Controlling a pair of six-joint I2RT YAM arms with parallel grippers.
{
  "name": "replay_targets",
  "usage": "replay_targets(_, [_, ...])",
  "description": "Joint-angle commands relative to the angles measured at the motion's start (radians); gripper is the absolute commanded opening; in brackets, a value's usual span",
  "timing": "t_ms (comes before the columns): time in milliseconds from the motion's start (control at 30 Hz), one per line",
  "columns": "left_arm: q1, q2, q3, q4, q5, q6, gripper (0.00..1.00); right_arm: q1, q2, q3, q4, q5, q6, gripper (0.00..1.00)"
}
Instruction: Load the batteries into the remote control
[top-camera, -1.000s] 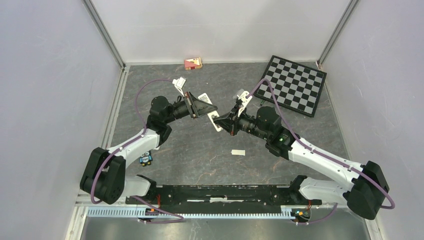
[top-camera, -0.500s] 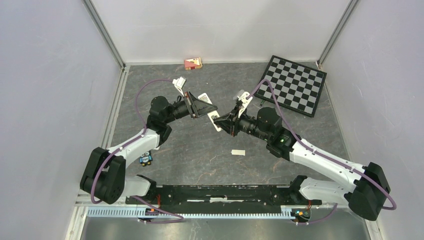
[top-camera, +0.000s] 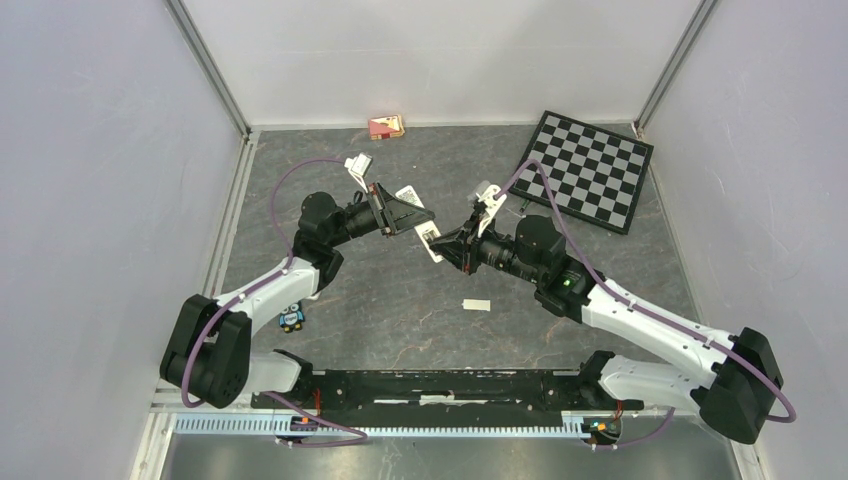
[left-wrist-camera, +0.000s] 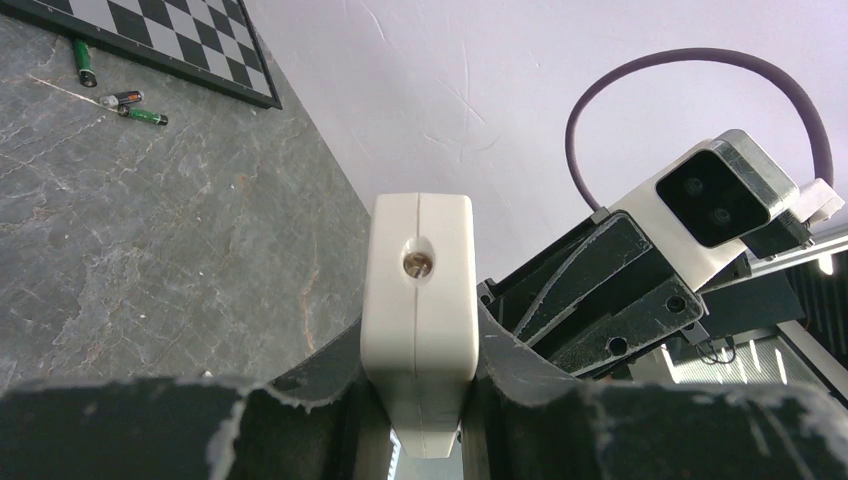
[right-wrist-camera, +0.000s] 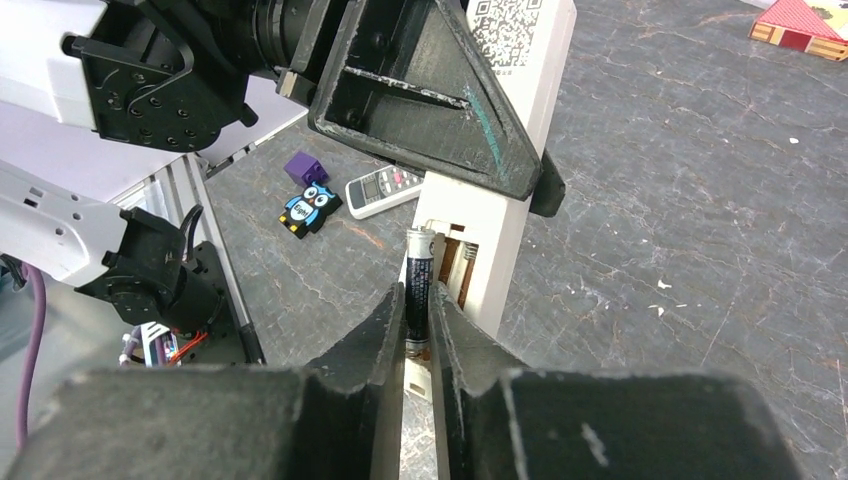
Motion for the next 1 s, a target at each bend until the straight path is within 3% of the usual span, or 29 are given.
replay_targets(0, [-0.001,-0.003,0.027,0.058,0.016,-0.026,0.02,0.0,-0.006,0.04,0.008,0.026,0.006,0.14])
replay_targets(100, [-0.001,-0.004,0.025,0.071,0.016,-0.046,0.02,0.0,0.014,0.038,0.021,0.022,0.016,0.1])
replay_targets(467, [-0.001,0.019,0.018,0.174,-0.016,-0.185,0.02,0.0,0.006,0.004,0.045,0.044,0.06,0.09])
replay_targets(700, [0.006,0.015,0.017,0.181,-0.013,-0.181,0.02,0.0,-0.047,0.021,-0.008,0.065,0.044,0.23])
replay_targets(967, [0.008,0.006,0.022,0.126,-0.018,-0.124,0.02,0.0,-0.066,0.038,-0.015,0.048,0.059,0.29])
